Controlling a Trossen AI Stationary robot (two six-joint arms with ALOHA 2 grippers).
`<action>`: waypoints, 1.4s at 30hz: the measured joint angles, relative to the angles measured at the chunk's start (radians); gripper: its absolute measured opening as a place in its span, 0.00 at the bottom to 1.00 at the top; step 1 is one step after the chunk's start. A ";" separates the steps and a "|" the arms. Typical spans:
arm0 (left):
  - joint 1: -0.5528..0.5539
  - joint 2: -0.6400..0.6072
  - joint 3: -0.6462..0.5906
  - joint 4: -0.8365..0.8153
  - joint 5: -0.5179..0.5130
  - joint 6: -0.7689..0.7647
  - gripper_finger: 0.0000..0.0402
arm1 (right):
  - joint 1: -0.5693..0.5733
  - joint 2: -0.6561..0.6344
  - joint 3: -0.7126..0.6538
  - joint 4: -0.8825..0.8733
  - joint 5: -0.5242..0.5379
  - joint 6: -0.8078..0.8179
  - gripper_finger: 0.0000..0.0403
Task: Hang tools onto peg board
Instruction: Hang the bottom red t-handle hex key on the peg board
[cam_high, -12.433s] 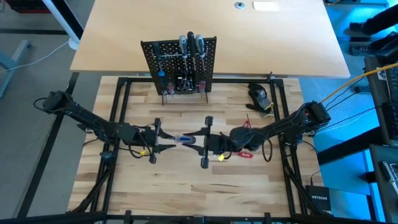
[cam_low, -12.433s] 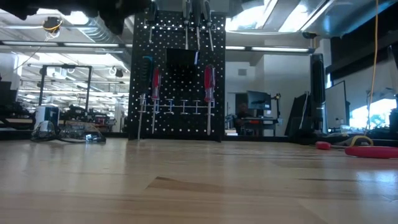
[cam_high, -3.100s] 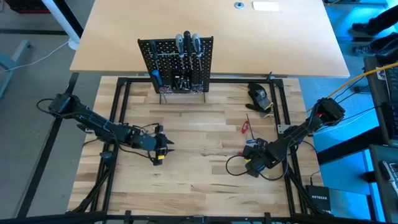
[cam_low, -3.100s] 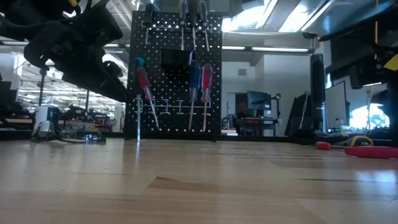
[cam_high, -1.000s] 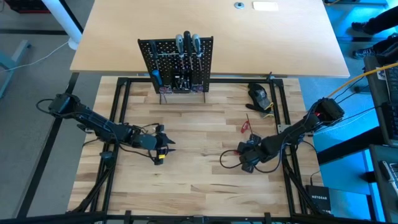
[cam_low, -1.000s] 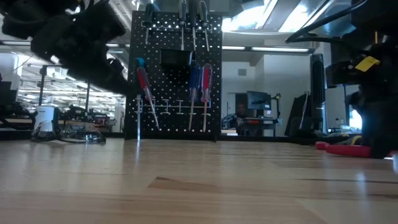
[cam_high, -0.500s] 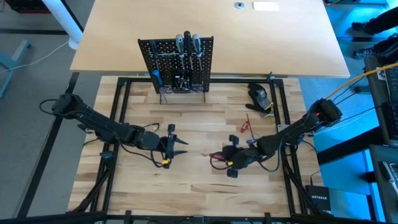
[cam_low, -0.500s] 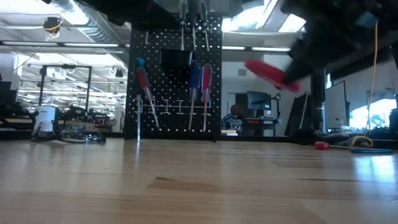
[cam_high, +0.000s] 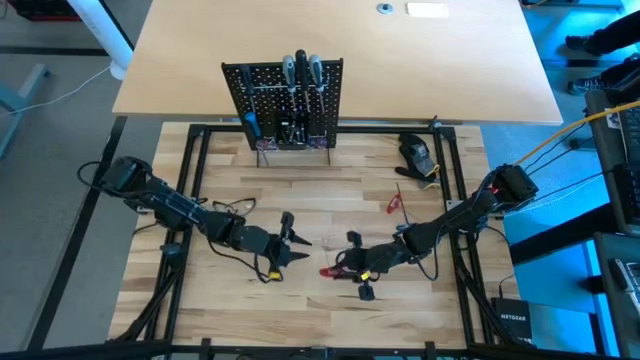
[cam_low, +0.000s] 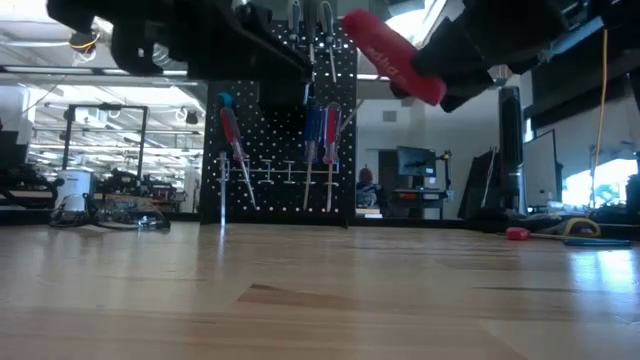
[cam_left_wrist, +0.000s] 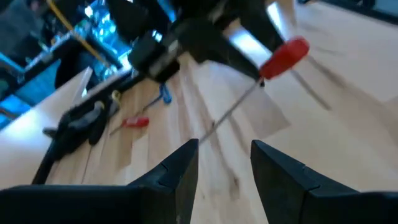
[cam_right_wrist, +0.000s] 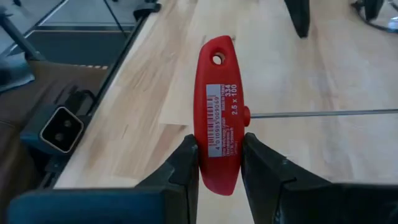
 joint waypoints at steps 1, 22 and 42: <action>-0.008 0.007 0.000 0.022 0.000 0.018 0.34 | 0.000 0.009 0.000 0.009 -0.002 0.001 0.23; -0.035 0.173 0.139 0.092 0.078 0.102 0.34 | -0.045 0.039 0.001 0.164 -0.081 -0.028 0.23; -0.028 0.198 0.141 0.173 0.150 0.122 0.26 | -0.047 0.039 0.001 0.214 -0.068 -0.053 0.23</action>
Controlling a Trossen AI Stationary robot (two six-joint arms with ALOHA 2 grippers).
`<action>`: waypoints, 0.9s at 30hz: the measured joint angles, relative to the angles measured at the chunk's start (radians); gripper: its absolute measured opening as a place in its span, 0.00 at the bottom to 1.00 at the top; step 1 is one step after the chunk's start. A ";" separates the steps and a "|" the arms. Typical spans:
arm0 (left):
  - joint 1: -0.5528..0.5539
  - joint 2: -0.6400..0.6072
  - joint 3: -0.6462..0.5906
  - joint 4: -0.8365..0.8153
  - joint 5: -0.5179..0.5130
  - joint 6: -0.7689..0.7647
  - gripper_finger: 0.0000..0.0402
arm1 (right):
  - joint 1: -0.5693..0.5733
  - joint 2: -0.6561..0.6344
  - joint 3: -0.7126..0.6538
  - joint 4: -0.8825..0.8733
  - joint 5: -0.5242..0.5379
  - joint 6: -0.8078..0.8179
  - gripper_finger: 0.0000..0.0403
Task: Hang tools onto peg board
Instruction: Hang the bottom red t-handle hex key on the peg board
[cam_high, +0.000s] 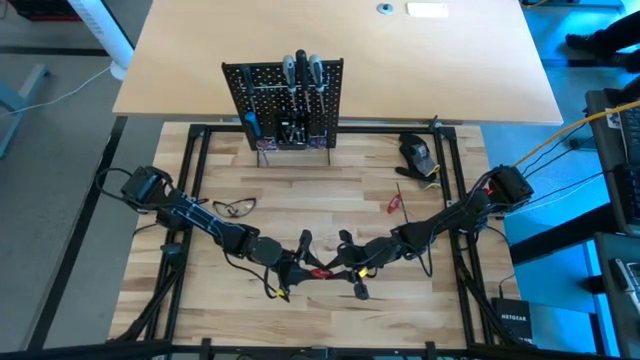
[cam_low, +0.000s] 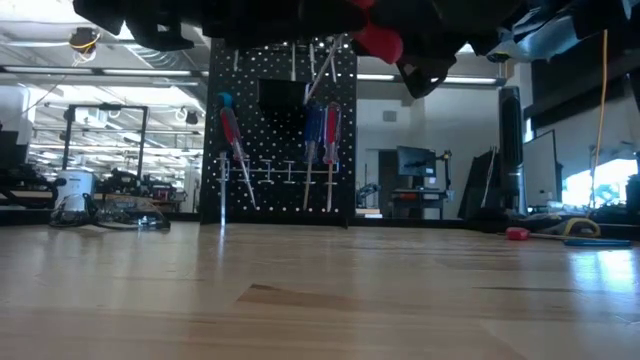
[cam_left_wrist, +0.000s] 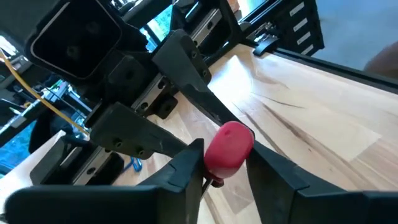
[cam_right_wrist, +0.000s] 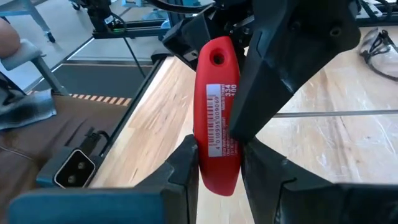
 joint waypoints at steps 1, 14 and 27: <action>0.000 0.000 0.000 0.000 0.001 -0.001 0.25 | 0.000 0.000 0.000 -0.003 0.002 0.000 0.23; 0.000 -0.003 -0.002 -0.013 0.034 -0.034 0.13 | 0.003 0.000 0.000 -0.011 0.026 0.078 0.36; -0.006 -0.153 0.000 -0.213 -0.112 -0.197 0.12 | 0.024 -0.278 0.001 -0.445 0.152 0.161 0.56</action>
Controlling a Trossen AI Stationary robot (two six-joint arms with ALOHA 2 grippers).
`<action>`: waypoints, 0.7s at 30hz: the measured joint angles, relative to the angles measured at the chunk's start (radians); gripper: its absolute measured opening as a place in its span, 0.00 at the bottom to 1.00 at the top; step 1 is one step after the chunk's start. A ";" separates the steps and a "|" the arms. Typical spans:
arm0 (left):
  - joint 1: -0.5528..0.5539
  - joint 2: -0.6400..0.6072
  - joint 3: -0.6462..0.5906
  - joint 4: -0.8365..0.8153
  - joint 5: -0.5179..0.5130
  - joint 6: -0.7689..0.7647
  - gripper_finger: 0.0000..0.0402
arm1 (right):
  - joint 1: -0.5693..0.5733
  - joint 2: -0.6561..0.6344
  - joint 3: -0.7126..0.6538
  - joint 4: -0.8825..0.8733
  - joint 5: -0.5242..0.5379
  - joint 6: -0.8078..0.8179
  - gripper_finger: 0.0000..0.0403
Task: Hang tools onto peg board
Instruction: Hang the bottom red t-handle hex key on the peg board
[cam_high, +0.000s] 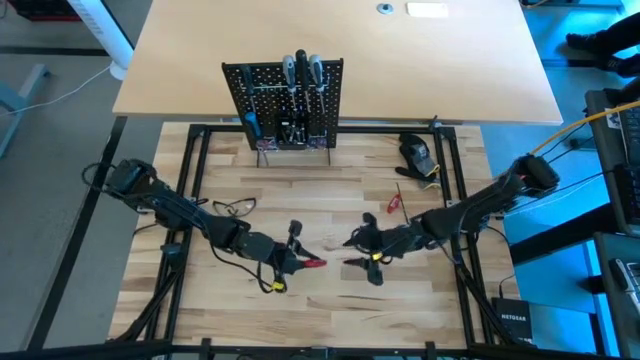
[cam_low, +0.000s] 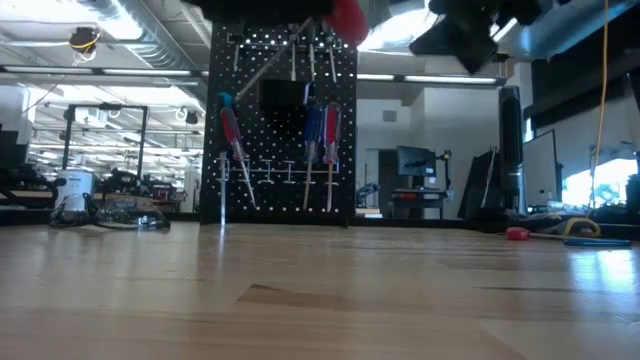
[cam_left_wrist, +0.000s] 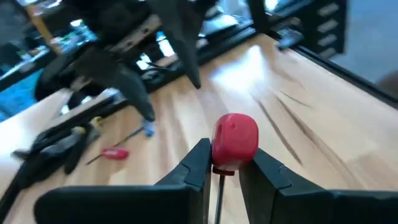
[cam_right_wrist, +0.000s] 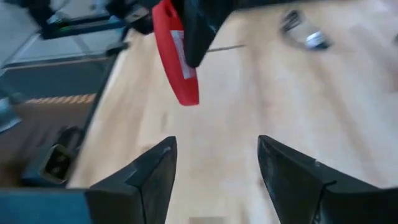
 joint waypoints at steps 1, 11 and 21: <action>0.000 -0.013 -0.003 -0.002 -0.016 -0.013 0.12 | 0.010 -0.009 0.000 -0.003 0.043 -0.008 0.56; 0.041 -0.087 -0.209 0.473 -0.029 -0.144 0.12 | 0.076 0.059 -0.003 0.138 0.357 -0.150 0.56; 0.083 -0.077 -0.268 0.612 0.011 -0.241 0.14 | 0.024 0.235 -0.003 0.549 0.350 -0.298 0.56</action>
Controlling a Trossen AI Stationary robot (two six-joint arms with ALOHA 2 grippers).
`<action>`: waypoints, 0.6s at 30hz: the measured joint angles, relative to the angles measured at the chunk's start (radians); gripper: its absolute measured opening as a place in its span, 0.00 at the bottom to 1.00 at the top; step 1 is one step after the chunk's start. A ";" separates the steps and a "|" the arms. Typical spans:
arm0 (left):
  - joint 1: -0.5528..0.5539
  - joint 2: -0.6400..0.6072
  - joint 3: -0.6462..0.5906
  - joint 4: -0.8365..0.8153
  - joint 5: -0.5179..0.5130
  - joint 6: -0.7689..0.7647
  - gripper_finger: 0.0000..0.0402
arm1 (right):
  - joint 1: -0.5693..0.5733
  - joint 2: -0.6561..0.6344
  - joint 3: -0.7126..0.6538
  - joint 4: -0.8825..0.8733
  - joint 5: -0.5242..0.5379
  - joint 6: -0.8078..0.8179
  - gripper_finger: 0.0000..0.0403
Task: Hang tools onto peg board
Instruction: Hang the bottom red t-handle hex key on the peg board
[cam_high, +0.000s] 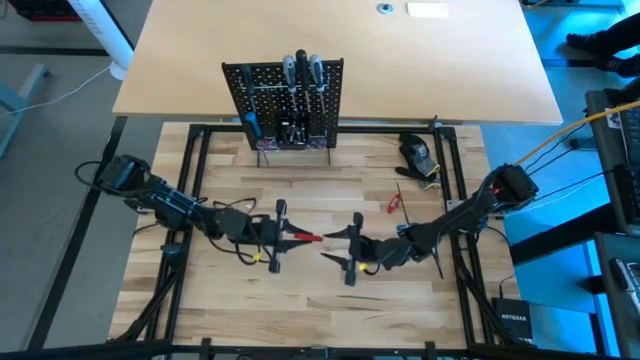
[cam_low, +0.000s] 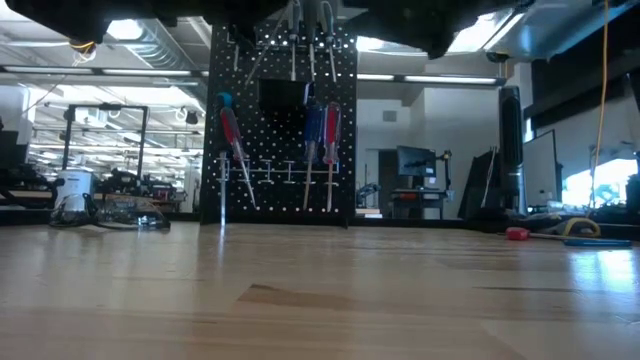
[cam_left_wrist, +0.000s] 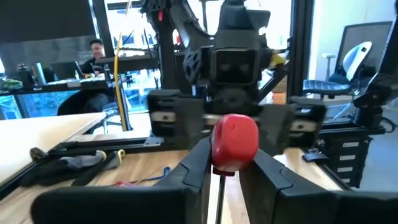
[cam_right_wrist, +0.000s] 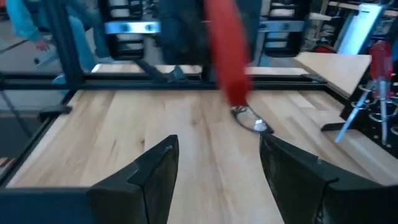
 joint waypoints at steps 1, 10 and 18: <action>-0.001 0.000 0.000 0.003 0.000 0.000 0.14 | -0.009 0.002 0.000 0.010 -0.006 0.001 0.56; -0.001 0.000 0.000 0.018 0.003 -0.006 0.14 | -0.026 -0.001 0.000 0.181 -0.115 -0.066 0.54; -0.001 -0.002 0.000 0.051 0.008 -0.032 0.14 | -0.043 0.012 0.000 0.240 -0.140 -0.128 0.36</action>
